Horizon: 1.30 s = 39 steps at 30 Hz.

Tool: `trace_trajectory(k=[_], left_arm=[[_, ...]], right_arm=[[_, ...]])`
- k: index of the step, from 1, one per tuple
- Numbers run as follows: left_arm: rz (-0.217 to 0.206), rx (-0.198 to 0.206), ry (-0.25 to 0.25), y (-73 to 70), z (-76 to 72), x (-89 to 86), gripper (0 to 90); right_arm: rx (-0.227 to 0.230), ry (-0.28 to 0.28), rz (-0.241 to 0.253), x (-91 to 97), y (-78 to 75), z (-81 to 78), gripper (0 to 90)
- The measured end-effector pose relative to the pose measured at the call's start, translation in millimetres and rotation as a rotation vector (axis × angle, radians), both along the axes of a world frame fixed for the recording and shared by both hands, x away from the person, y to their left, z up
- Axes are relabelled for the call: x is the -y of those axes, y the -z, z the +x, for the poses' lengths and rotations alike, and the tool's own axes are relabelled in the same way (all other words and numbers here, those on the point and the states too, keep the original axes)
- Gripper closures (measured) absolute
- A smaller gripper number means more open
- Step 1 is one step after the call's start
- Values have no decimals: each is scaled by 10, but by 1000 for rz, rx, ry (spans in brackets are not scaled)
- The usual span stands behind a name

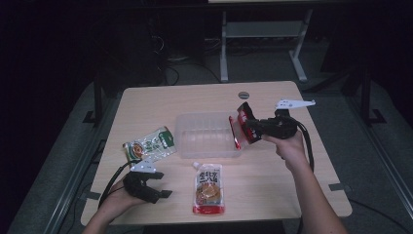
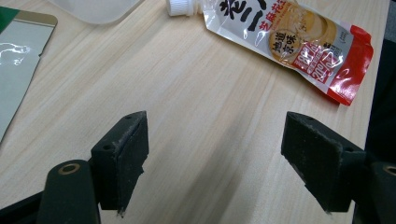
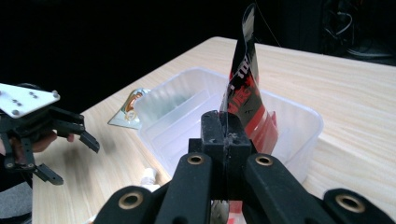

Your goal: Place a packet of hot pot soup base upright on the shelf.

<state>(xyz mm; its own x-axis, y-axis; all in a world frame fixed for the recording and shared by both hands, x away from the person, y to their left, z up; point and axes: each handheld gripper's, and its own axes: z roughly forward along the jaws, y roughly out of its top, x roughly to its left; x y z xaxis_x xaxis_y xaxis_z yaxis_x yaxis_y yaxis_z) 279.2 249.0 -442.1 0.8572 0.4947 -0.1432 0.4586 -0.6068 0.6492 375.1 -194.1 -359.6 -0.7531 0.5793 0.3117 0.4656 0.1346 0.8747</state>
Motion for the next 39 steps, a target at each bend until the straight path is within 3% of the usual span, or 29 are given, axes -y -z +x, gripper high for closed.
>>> trace_trajectory(k=[14, 28, 29, 32, 35, 36, 38, 39], left_arm=[[1, -14, -1, 21, 1, 8, 228], [1, -23, 1, 34, 5, 17, 228], [3, -22, 3, 35, 6, 17, 228], [4, -19, 7, 38, 12, 16, 228], [6, -19, 8, 37, 14, 16, 228], [13, -17, 13, 35, 18, 13, 228], [13, -18, 14, 34, 18, 14, 228], [13, -17, 15, 35, 18, 15, 228]], right_arm=[[-26, 19, -18, -74, 104, 105, 899], [-55, 49, -78, -172, 223, 203, 885], [-51, 54, -97, -176, 228, 207, 854], [-55, 51, -100, -184, 236, 208, 811], [-65, 64, -96, -178, 224, 192, 713], [-70, 64, -99, -170, 218, 184, 618], [-70, 64, -100, -167, 216, 178, 567], [-61, 73, -120, -166, 206, 154, 457]])
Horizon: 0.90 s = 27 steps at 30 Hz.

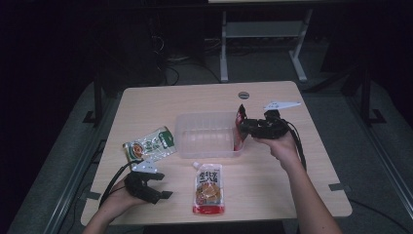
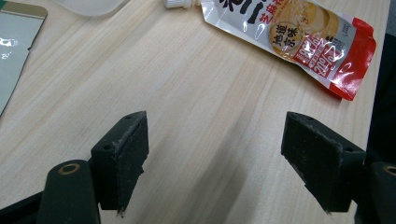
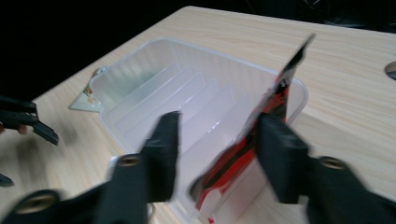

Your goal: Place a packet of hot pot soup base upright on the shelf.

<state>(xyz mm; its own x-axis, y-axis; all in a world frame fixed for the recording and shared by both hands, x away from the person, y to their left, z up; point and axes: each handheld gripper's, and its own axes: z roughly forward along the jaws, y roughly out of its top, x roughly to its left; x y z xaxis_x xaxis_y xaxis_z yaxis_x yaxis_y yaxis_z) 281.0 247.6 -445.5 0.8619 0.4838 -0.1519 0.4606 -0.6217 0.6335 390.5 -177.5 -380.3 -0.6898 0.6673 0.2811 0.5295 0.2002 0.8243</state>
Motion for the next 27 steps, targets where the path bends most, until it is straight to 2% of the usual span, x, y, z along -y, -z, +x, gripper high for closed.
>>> trace_trajectory(k=[1, 2, 3, 10, 11, 14, 22, 27], left_arm=[[1, -1, 0, 0, 1, 0, 228], [1, -1, -1, 2, 2, 0, 228], [0, -2, -2, 3, 3, 1, 228], [-8, -1, -7, 2, -1, 5, 218], [-12, 1, -10, 5, -1, 8, 212], [-14, 0, -12, 5, 0, 10, 207], [-14, 5, -13, 8, -8, 12, 195], [-14, 3, -13, 20, -13, 21, 195]], right_arm=[[0, 0, 0, 0, 0, 0, 457], [9, 1, -16, 6, -12, -35, 372], [13, 4, -18, 14, -15, -49, 339], [56, 5, -19, 112, -15, -152, 229], [46, 5, -36, 133, -14, -191, 176], [60, -3, -45, 162, -1, -241, 175], [53, -25, -85, 259, 131, -417, 155], [59, -16, -110, 291, 204, -502, 146]])
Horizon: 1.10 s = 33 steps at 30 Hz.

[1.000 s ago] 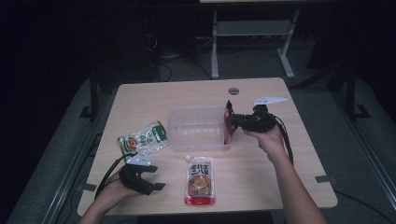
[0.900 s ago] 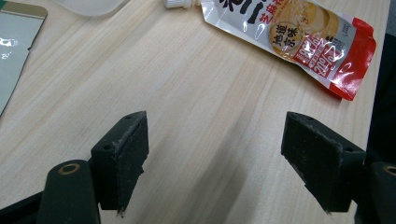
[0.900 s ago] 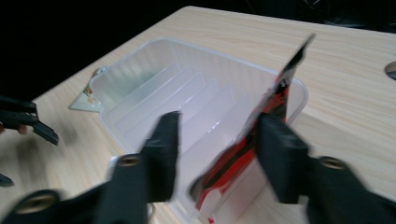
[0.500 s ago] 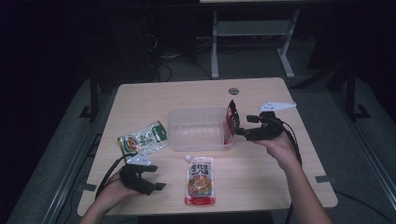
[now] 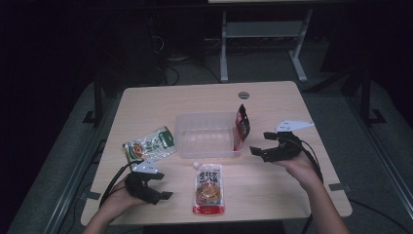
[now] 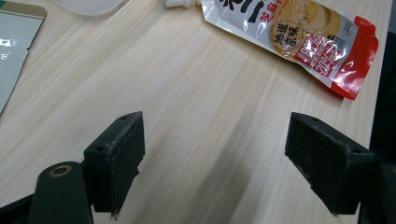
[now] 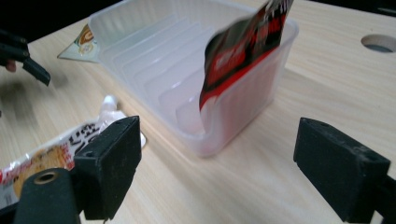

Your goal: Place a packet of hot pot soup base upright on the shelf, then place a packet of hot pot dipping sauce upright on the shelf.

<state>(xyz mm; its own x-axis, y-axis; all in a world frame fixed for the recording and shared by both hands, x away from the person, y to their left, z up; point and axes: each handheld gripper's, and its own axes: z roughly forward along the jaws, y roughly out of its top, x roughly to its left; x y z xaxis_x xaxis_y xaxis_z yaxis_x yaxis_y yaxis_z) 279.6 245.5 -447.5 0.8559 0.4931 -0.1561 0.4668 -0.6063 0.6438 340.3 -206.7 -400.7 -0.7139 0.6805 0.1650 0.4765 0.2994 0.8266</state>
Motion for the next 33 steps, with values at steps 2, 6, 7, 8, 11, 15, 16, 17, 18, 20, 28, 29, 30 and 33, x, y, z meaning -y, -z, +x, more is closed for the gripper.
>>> trace_trajectory(k=[2, 6, 7, 8, 11, 15, 16, 17, 18, 20, 28, 29, 30, 33], left_arm=[[0, -3, 0, 0, -5, 3, 196], [6, 1, 7, 5, -10, 10, 196], [6, 0, 7, 8, -11, 12, 196], [7, -5, 7, 9, -13, 15, 196], [12, -5, 11, 5, -11, 19, 196], [6, 3, 6, 1, -19, 26, 197], [5, 3, 6, -4, -20, 27, 198], [1, 7, 6, -8, -19, 31, 202], [2, 9, 7, -13, -17, 32, 202], [-11, 2, 1, -22, -23, 47, 218], [-55, 0, 10, -113, -74, 177, 367], [-55, 0, 10, -113, -74, 177, 409], [-66, -5, 18, -128, -71, 199, 409], [-90, 6, 40, -179, -84, 316, 551]], right_arm=[[-2, 0, -3, 26, 40, -46, 146], [-13, 3, -18, 80, 108, -136, 146], [-20, 2, -20, 113, 154, -195, 147], [-20, 2, -20, 113, 154, -195, 147], [-42, 7, -6, 145, 271, -321, 147], [-53, 0, -26, 144, 345, -402, 146], [-54, -2, -35, 144, 366, -427, 143], [-56, 0, -47, 156, 399, -466, 142], [-56, 0, -47, 156, 399, -466, 142], [-62, 6, -36, 173, 427, -501, 142], [-61, 24, -24, 114, 487, -441, 142], [-65, 22, -31, 99, 493, -442, 142], [-65, 22, -31, 99, 493, -442, 142], [-60, 13, -50, 69, 506, -431, 141]])
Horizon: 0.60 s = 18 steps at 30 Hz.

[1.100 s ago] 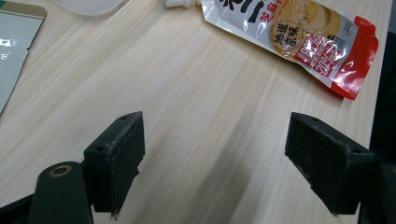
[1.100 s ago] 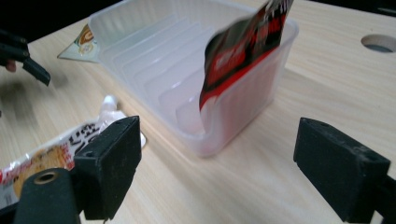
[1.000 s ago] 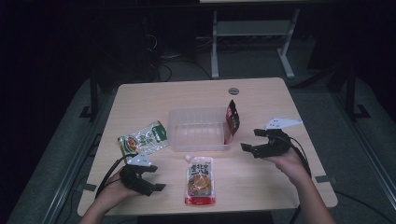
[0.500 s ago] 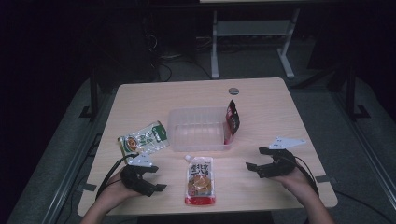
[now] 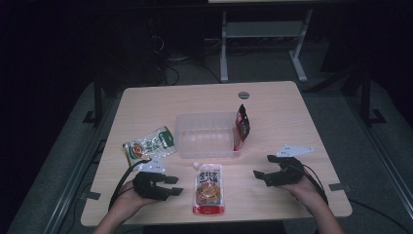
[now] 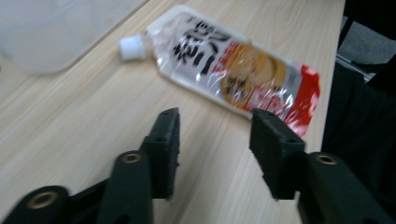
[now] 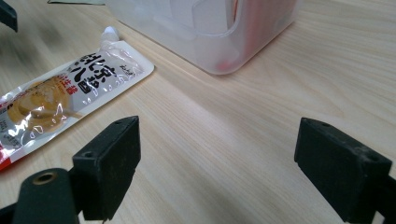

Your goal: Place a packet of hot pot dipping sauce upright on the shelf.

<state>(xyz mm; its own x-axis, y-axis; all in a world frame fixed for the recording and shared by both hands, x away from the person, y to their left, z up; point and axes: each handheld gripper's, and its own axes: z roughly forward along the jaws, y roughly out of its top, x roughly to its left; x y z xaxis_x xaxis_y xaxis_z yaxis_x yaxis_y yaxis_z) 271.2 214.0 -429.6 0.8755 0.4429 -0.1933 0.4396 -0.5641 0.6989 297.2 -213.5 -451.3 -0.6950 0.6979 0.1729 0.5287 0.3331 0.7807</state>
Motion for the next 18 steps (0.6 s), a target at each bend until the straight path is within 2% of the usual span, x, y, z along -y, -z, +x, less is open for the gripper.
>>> trace_trajectory(k=[2, 4, 5, 6, 8, 10, 15, 17, 18], left_arm=[[-9, -3, 1, -10, -7, 36, 653], [-28, 3, 33, -36, -3, 138, 747], [-28, 3, 33, -36, -3, 138, 792], [-39, -4, 40, -42, -11, 179, 792], [-50, -11, 57, -53, -20, 263, 895], [-57, -5, 77, -59, -32, 363, 896], [-43, 1, 131, -22, -63, 607, 896], [-22, 5, 158, 13, -85, 753, 896], [-22, 5, 158, 13, -85, 753, 896]], right_arm=[[3, -1, -4, -6, 4, 6, 142], [4, -2, -7, -6, 8, 9, 142], [4, -2, -7, -6, 8, 9, 142], [-2, -1, -9, -8, 9, 9, 141], [-3, -2, -14, -16, 19, 12, 142], [-5, -1, -16, -21, 21, 12, 142], [2, -9, -26, -45, 31, 18, 142], [-5, -14, -32, -56, 27, 11, 142], [-5, -14, -32, -56, 27, 11, 142]])
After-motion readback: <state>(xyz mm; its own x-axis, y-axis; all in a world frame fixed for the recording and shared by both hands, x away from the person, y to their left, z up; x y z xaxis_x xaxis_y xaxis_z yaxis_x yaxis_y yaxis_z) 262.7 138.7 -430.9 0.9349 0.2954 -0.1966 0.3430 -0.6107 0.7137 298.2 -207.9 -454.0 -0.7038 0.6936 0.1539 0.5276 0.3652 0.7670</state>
